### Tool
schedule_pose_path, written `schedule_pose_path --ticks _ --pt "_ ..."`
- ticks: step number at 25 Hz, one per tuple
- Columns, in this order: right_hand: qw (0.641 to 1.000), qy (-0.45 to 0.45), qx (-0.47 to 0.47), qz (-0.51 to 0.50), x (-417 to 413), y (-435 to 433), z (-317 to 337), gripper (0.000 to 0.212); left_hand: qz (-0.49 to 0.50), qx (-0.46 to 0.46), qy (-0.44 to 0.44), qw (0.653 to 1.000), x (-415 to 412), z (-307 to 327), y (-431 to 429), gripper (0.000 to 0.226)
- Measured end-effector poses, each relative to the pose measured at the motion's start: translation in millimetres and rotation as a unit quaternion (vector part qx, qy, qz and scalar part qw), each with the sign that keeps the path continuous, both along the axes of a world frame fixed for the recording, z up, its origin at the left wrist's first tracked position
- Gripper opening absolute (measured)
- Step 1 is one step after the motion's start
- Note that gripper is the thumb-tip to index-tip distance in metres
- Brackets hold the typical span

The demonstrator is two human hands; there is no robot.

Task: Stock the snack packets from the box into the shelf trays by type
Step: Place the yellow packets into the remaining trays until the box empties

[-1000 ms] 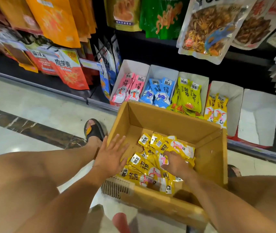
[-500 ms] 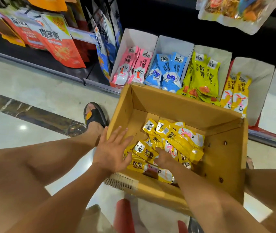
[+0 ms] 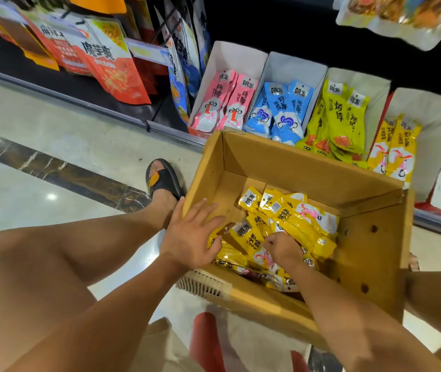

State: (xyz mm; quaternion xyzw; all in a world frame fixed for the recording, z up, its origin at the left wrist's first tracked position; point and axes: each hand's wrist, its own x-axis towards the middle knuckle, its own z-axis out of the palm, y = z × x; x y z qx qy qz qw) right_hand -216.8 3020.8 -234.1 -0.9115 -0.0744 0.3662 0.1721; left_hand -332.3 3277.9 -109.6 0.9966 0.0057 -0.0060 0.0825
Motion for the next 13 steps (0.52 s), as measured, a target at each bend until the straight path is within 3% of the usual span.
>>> schedule_pose_path --ticks 5,8,11,13 --pt "0.992 -0.043 0.102 -0.066 15.3 6.5 37.9 0.047 0.011 0.009 0.036 0.999 0.7 4.3 -1.1 0.049" --pt "0.982 -0.052 0.160 -0.087 22.3 7.2 61.6 0.047 0.033 -0.001 0.008 0.999 4.0 11.0 -5.2 0.047" --pt "0.963 -0.046 0.222 -0.145 25.9 9.7 91.6 0.054 0.055 -0.124 -0.029 0.990 21.6 18.9 -20.2 0.043" --pt "0.941 -0.021 0.264 -0.211 25.5 14.6 112.6 0.046 0.114 -0.279 0.004 0.953 34.1 18.1 -37.5 0.046"
